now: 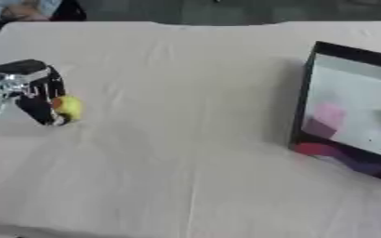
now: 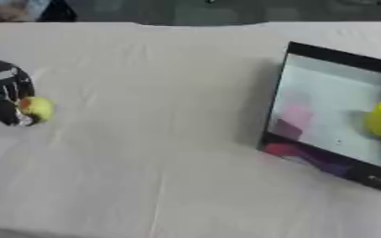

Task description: Pick up the objects with one hand, pass them to the other hand, and then place them into the box on the other side of the table.

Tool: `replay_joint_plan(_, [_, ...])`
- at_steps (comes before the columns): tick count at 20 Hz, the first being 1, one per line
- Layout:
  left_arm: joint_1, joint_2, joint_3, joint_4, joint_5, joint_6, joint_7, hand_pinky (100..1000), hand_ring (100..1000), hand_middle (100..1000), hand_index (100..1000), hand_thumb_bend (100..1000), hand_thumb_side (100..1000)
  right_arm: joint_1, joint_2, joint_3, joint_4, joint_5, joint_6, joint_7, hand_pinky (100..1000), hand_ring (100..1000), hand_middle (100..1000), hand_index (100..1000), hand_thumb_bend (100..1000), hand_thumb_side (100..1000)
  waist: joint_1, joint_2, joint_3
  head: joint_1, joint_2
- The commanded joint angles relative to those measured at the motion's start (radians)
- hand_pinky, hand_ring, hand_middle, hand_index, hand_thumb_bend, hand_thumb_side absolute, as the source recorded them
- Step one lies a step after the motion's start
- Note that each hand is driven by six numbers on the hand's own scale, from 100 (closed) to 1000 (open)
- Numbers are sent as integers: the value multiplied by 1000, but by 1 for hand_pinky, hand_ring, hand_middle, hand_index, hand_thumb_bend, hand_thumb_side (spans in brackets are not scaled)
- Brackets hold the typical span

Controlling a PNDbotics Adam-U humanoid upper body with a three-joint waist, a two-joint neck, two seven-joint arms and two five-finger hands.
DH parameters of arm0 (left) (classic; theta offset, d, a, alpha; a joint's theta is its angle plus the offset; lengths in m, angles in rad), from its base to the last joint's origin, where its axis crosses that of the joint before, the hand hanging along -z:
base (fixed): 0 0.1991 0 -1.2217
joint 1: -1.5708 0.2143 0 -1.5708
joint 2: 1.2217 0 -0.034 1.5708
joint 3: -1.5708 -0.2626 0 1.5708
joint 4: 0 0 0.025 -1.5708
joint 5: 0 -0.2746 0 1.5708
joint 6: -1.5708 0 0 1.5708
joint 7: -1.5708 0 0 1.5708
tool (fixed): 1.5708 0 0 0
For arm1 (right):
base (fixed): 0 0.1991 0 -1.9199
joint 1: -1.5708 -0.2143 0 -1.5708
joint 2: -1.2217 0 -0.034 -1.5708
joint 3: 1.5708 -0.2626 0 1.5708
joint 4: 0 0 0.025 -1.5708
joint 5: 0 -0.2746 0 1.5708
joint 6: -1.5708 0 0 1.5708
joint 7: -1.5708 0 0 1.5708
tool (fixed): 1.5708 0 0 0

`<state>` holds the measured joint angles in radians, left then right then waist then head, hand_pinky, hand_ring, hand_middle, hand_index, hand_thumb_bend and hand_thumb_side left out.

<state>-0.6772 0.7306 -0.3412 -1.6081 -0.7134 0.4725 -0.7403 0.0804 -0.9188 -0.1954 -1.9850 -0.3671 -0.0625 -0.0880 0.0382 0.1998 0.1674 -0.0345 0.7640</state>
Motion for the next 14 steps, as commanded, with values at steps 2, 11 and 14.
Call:
replay_joint_plan(2, [-37, 7, 58, -96, 22, 54, 26, 686, 567, 479, 561, 286, 100, -16, -36, -10, -15, -15, -24, 9, 1000, 1000, 870, 923, 100, 622, -14, -34, 1, -4, 6])
replay_joint_plan(11, [-94, -226, 51, -54, 155, 47, 337, 686, 545, 440, 536, 116, 100, -116, -103, 41, -15, -66, -107, 97, 1000, 1000, 873, 925, 100, 546, -28, -40, 0, -16, -3])
replay_joint_plan(14, [-104, -301, 44, -9, 145, 9, 420, 688, 544, 437, 534, 102, 100, -142, -111, 64, -15, -56, -121, 137, 1000, 1000, 876, 926, 100, 515, -33, -41, -2, -16, -7])
